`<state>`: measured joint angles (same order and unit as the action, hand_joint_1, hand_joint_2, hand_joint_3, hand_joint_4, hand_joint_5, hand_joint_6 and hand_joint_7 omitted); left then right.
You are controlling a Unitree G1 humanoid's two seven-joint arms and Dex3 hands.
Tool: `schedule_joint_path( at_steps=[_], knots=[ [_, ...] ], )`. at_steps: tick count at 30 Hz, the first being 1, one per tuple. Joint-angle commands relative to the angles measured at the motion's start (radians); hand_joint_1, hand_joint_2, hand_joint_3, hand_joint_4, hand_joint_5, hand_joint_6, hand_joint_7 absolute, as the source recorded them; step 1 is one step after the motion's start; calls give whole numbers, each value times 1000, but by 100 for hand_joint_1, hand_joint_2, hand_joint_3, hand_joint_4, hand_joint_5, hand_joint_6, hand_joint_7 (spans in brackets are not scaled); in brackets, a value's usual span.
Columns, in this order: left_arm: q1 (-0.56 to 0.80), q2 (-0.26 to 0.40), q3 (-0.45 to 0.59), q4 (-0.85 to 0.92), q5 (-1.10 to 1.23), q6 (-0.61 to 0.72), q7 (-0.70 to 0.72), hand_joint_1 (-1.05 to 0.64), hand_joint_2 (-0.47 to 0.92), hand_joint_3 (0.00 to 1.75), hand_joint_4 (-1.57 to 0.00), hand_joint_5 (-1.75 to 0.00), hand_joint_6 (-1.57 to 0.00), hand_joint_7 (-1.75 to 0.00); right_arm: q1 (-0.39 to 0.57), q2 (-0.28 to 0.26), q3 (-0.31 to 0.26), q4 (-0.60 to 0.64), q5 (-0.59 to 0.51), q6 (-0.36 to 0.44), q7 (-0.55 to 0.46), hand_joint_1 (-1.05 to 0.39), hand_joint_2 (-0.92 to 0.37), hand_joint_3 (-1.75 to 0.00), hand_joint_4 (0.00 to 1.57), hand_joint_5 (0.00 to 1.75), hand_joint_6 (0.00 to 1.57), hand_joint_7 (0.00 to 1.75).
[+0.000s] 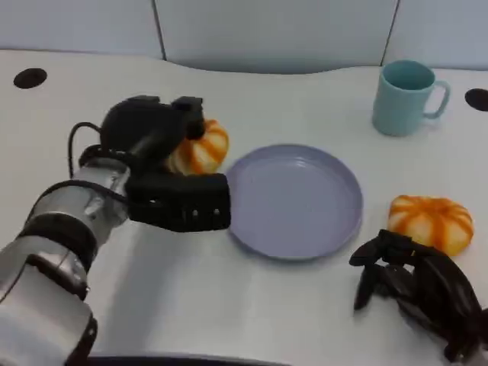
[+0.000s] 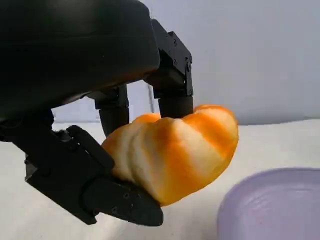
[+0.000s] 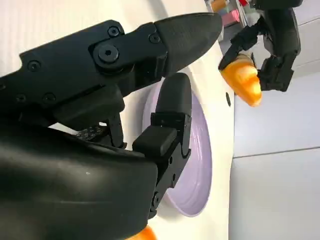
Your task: Grasp the bread from the table and place it into the plate.
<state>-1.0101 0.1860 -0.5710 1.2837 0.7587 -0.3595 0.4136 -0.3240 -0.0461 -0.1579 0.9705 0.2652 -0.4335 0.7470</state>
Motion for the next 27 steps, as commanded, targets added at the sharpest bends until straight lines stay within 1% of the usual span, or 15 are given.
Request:
schedule_joint_path(
  at_steps=[1, 6, 7, 8, 10, 11, 13, 14, 16, 18, 19, 22, 24, 25, 27],
  knots=[
    [-49, -36, -35, -9, 33, -32, 27, -29, 83, 23, -88, -175, -60, -174, 27, 10, 4, 22, -7, 30, -8, -54, -92, -11, 62, 163, 72, 106],
    [-48, -86, -58, -1, 39, -54, 7, -29, 83, 22, -91, -175, -61, -174, 27, 17, 0, 15, 6, 46, 5, -55, -92, -9, 61, 163, 71, 106],
    [-47, -93, -57, 1, 36, -61, -2, -26, 83, 27, -92, -175, -63, -174, 26, 18, -2, 15, 12, 52, 11, -55, -92, -8, 62, 163, 72, 106],
    [-46, -98, -59, 2, 36, -65, -5, -24, 75, 46, -91, -175, -64, -175, 26, 19, -3, 14, 14, 53, 13, -55, -92, -8, 62, 162, 72, 105],
    [-48, -107, -65, 5, 41, -67, -4, -23, 68, 62, -91, -175, -64, -175, 27, 20, -1, 13, 14, 52, 14, -55, -92, -7, 62, 162, 72, 105],
    [-49, -114, -70, 7, 44, -68, -4, -28, 64, 55, -89, -175, -68, -150, 27, 20, 0, 12, 14, 54, 14, -54, -92, -7, 63, 162, 73, 105],
    [-52, -125, -79, 11, 47, -68, -9, -32, 68, 40, -91, -175, -73, -129, 25, 19, 0, 17, 13, 54, 16, -54, -92, -8, 63, 163, 72, 105],
    [-53, -129, -82, 13, 46, -69, -12, -33, 73, 34, -92, -175, -70, -142, 24, 19, 1, 20, 10, 52, 14, -54, -92, -8, 63, 163, 72, 106],
    [-58, -138, -89, 17, 46, -69, -23, -34, 79, 30, -92, -175, -66, -151, 22, 23, -4, 24, 19, 55, 22, -54, -92, -8, 62, 164, 72, 106],
    [-63, -146, -94, 20, 46, -66, -26, -34, 81, 29, -89, -175, -65, -148, 20, 28, -11, 31, 32, 58, 36, -54, -92, -7, 62, 164, 72, 105],
    [-64, -148, -95, 21, 46, -64, -27, -34, 82, 27, -88, -175, -66, -139, 18, 30, -14, 34, 35, 56, 40, -54, -92, -6, 62, 164, 72, 105],
    [-67, -156, -101, 26, 49, -57, -25, -36, 83, 24, -87, -175, -67, -128, 17, 34, -17, 42, 37, 40, 47, -55, -92, -5, 65, 162, 74, 102],
    [-70, -162, -102, 30, 48, -49, -37, -39, 86, 18, -83, -175, -71, -107, 15, 36, -23, 49, 42, 36, 64, -54, -92, -6, 65, 161, 73, 99],
    [-71, -164, -102, 32, 46, -47, -43, -39, 88, 14, -82, -169, -75, -94, 14, 36, -24, 51, 42, 35, 66, -54, -92, -6, 65, 160, 74, 99],
    [-77, -168, -100, 37, 41, -45, -71, -40, 89, 9, -79, -161, -78, -84, 16, 37, -22, 52, 33, 17, 60, -56, -92, -7, 66, 160, 74, 98]
  ],
)
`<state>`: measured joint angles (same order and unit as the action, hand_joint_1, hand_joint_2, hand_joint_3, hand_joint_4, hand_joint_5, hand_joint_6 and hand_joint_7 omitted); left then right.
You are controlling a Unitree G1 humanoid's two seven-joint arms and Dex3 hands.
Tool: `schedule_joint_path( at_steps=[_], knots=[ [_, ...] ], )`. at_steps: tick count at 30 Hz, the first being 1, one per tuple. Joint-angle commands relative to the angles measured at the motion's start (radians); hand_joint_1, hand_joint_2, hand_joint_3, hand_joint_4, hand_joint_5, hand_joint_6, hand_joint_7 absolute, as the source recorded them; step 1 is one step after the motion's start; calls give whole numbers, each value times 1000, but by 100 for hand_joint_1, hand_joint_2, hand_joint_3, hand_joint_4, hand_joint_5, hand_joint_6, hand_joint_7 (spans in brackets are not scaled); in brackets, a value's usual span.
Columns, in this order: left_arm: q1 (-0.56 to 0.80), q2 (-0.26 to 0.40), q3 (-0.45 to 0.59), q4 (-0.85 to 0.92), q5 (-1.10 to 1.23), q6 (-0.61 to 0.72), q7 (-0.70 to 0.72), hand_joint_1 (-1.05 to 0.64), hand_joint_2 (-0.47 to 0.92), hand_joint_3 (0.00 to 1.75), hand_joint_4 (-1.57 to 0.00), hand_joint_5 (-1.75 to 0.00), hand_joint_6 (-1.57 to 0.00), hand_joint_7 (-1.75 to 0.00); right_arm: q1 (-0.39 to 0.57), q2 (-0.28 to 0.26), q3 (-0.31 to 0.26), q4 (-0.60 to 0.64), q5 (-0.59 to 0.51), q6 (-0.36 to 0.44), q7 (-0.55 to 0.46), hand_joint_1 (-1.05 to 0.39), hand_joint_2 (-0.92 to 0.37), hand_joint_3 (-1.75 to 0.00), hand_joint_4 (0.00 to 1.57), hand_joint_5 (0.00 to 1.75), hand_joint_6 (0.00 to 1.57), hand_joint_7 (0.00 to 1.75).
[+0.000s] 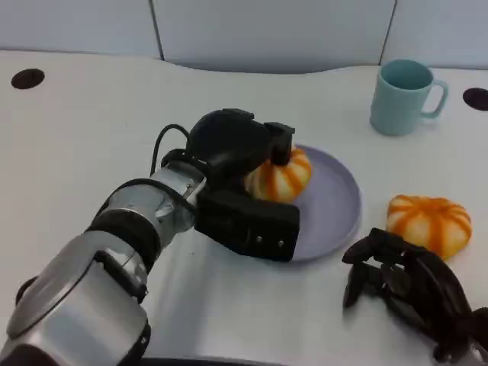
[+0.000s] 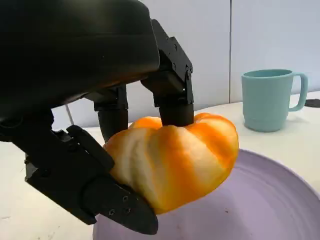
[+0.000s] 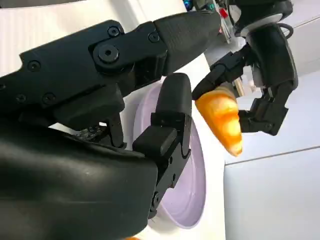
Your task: Grasp the bread from the table and place it into the plate.
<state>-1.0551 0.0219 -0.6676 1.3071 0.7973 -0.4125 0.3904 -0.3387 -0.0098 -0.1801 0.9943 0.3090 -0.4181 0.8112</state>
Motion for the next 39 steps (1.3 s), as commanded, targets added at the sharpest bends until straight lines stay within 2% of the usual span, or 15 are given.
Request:
schedule_joint_path(
  at_steps=[1, 2, 4, 5, 6, 8, 11, 13, 15, 18, 32, 39],
  knots=[
    [-33, -5, -3, 15, 3, 10, -54, -39, 90, 7, -77, -168, -71, -112, 29, 2, -2, 31, -9, 1, 0, -56, -92, -6, 66, 160, 75, 96],
    [-37, -8, -5, 17, 6, 17, -60, -40, 91, 6, -76, -172, -60, -142, 29, 3, -2, 34, -9, -1, 1, -55, -92, -6, 67, 159, 76, 95],
    [-44, -13, -1, 19, 1, 28, -86, -44, 91, 5, -69, -174, -50, -155, 28, 3, -2, 37, -11, -7, -2, -56, -92, -6, 67, 160, 76, 94],
    [-47, -15, 5, 20, -7, 31, -105, -51, 92, 4, -56, -174, -42, -153, 28, 3, -2, 36, -12, -5, -4, -56, -92, -5, 67, 160, 77, 93],
    [-52, -16, 10, 20, -15, 30, -133, -54, 92, 3, -50, -174, -39, -151, 26, 3, -5, 39, -8, -1, 2, -55, -92, -5, 67, 160, 77, 93],
    [-60, -20, 16, 19, -20, 33, -171, -66, 92, 2, -29, -162, -26, -132, 23, 4, -9, 45, -3, 4, 10, -54, -92, -5, 67, 159, 77, 92],
    [-69, -27, 16, 16, -18, 44, -195, -70, 90, 0, -12, -142, -22, -101, 23, 6, -9, 37, -6, 5, 5, -53, -92, -5, 67, 160, 77, 91],
    [-73, -30, 15, 15, -16, 49, -203, -71, 90, 0, -2, -130, -10, -97, 25, 4, -3, 29, -16, -1, -5, -54, -92, -5, 66, 160, 78, 92],
    [-75, -32, 18, 13, -19, 50, -212, -74, 89, 0, 0, -118, -2, -96, 26, 3, 1, 29, -25, -16, -10, -54, -92, -6, 65, 161, 77, 93],
    [-79, -33, 25, 11, -27, 45, -231, -81, 91, 1, 0, -109, 0, -92, 21, 6, -6, 43, -19, -20, -2, -53, -92, -6, 65, 162, 76, 94],
    [-77, -38, 37, 7, -34, 50, -259, -85, 92, 3, 0, -110, 0, -110, 20, 3, -5, 40, -22, -14, -5, -53, -92, -6, 65, 163, 76, 94],
    [-53, -7, 92, -2, -81, 16, -258, -85, 92, 7, 0, -116, 0, -116, 17, 4, -15, 45, -10, -4, 7, -53, -92, -6, 65, 162, 76, 94]
  ],
)
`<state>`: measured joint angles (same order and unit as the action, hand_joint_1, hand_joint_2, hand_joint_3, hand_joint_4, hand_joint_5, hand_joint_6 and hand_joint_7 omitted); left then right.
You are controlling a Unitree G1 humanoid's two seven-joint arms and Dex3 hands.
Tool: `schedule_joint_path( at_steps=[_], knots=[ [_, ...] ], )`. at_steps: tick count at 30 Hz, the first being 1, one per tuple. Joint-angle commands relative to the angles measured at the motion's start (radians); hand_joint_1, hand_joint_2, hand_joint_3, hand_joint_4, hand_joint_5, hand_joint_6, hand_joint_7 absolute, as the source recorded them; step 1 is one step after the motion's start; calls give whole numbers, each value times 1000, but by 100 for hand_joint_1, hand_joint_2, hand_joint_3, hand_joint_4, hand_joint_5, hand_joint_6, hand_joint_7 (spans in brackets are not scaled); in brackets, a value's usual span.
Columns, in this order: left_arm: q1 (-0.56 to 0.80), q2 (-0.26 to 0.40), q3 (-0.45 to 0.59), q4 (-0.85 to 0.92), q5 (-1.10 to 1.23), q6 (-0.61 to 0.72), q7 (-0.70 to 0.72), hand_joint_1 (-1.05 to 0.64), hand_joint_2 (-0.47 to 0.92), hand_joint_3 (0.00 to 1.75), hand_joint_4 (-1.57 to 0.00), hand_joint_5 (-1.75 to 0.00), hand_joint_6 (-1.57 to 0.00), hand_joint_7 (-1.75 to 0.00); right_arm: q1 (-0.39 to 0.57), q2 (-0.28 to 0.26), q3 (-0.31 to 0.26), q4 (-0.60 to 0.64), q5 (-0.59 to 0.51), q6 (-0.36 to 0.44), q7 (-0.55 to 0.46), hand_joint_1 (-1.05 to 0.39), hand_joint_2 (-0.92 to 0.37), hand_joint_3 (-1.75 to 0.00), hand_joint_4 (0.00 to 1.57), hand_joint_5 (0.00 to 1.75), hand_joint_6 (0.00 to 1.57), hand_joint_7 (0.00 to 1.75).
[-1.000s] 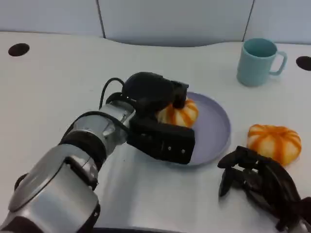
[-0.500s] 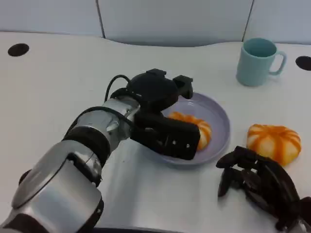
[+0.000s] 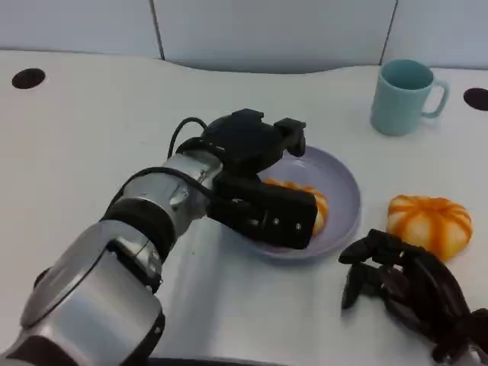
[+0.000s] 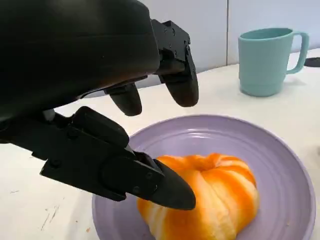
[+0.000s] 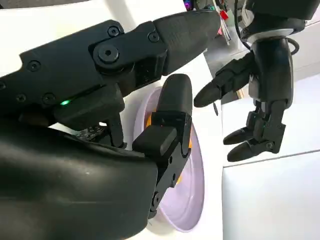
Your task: Grasp the bread from the table and place it into the plate.
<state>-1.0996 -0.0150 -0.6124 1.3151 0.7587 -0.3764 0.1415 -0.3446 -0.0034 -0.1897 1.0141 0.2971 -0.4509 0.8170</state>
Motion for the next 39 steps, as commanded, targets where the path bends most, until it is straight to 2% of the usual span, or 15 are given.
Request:
schedule_joint_path(
  at_steps=[1, 5, 9, 12, 15, 18, 19, 23, 28, 39],
  knots=[
    [1, 39, 60, -14, -67, -36, -13, -85, 92, 8, 0, -116, 0, -116, 23, -3, -6, 22, 3, 36, 0, -54, -92, -6, 65, 161, 76, 94],
    [44, 72, 150, -29, -168, -99, -45, -82, 92, 9, 0, -115, 0, -108, 22, -9, -7, 22, 2, 34, 2, -55, -92, -8, 66, 159, 76, 93],
    [86, 97, 228, -44, -256, -153, -86, -84, 92, 15, 0, -106, 0, -96, 16, -18, -6, 21, -4, 50, -9, -55, -92, -8, 65, 159, 77, 96],
    [122, 112, 290, -57, -325, -197, -116, -85, 92, 17, 0, -111, 0, -94, 9, -24, -8, 27, -3, 66, -10, -55, -92, -8, 64, 160, 76, 98],
    [163, 122, 366, -76, -416, -241, -174, -84, 92, 16, 0, -126, -2, -93, 4, -31, -7, 34, -12, 54, -14, -56, -92, -8, 63, 162, 75, 99],
    [219, 126, 457, -104, -528, -289, -254, -82, 92, 17, 0, -134, -9, -86, 7, -36, 3, 25, -29, 44, -32, -57, -92, -9, 61, 161, 74, 100],
    [240, 127, 486, -115, -565, -304, -281, -80, 92, 18, -7, -132, -16, -78, 9, -37, 6, 20, -35, 37, -40, -56, -92, -11, 60, 161, 74, 101],
    [326, 124, 586, -174, -706, -335, -395, -76, 92, 18, -22, -128, -31, -65, 6, -39, 5, 19, -42, 35, -49, -54, -92, -13, 60, 161, 72, 104],
    [428, 130, 643, -276, -808, -342, -513, -73, 92, 27, -26, -126, -37, -58, 3, -42, 8, 12, -47, 53, -62, -56, -92, -12, 61, 161, 72, 106],
    [640, 118, 716, -487, -981, -305, -677, -74, 92, 26, -30, -127, -42, -54, 5, -39, 18, 4, -60, 58, -83, -55, -92, -12, 60, 162, 70, 109]
  ],
)
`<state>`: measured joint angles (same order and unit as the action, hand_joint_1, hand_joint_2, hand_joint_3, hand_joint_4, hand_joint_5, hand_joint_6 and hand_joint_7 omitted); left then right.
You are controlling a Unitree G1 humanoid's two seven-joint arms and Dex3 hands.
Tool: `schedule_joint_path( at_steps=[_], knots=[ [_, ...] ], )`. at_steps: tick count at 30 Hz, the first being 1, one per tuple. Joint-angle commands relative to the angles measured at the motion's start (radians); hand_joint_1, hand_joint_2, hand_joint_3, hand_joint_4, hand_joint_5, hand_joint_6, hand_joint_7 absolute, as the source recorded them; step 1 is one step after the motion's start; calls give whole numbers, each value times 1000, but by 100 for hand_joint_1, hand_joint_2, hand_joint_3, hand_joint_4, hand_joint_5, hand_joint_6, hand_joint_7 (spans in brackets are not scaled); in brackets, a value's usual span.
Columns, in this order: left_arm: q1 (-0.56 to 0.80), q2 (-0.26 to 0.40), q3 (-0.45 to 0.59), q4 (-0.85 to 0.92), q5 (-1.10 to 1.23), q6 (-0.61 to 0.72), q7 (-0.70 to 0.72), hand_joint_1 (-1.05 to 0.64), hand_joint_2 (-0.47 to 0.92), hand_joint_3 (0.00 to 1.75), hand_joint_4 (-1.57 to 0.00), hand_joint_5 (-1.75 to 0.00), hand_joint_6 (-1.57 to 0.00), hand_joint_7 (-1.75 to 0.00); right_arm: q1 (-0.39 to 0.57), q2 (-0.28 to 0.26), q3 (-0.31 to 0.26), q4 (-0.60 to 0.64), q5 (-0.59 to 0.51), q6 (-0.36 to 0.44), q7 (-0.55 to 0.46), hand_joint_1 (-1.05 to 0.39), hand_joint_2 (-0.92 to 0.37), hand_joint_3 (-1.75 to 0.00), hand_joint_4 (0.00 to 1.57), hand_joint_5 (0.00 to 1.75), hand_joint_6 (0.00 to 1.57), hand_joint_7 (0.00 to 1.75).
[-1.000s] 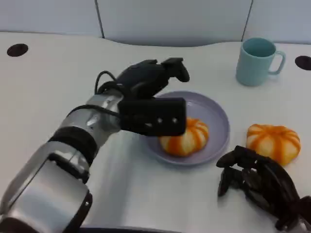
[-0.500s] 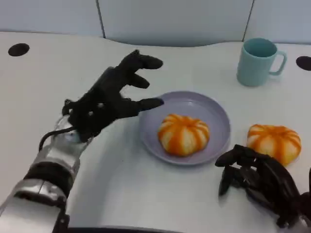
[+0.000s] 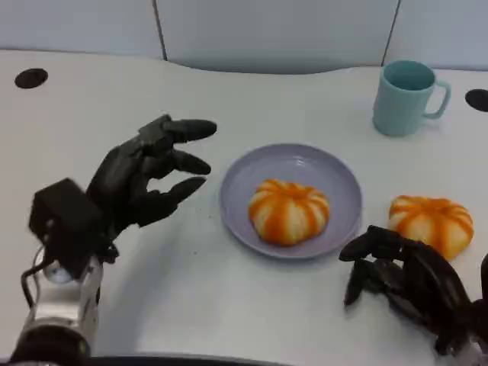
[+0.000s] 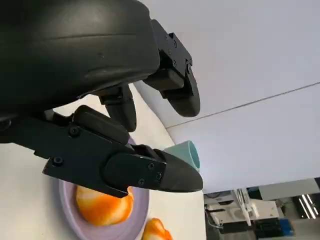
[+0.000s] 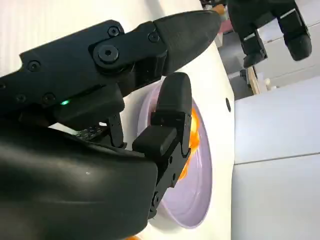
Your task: Grasp the bread from the table and place it into the plate.
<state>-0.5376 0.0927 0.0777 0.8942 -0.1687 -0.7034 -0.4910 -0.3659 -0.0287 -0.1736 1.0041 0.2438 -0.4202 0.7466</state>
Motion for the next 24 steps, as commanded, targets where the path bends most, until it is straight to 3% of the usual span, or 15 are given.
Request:
schedule_joint_path(
  at_steps=[1, 19, 24],
  knots=[
    [92, 10, 28, -81, -60, 30, -48, -74, 92, 26, -30, -126, -43, -54, 26, -14, 2, 16, -7, 28, -12, -55, -92, -12, 60, 161, 69, 109],
    [428, -59, 105, -363, -309, 255, -180, -73, 92, 19, -40, -121, -50, -52, 24, -11, -14, 32, 10, 43, 1, -55, -92, -9, 62, 159, 70, 107],
    [469, -74, 111, -390, -322, 297, -177, -75, 92, 18, -40, -131, -51, -56, 15, -13, -31, 54, 23, 51, 21, -53, -92, -11, 63, 158, 70, 105]
  ],
)
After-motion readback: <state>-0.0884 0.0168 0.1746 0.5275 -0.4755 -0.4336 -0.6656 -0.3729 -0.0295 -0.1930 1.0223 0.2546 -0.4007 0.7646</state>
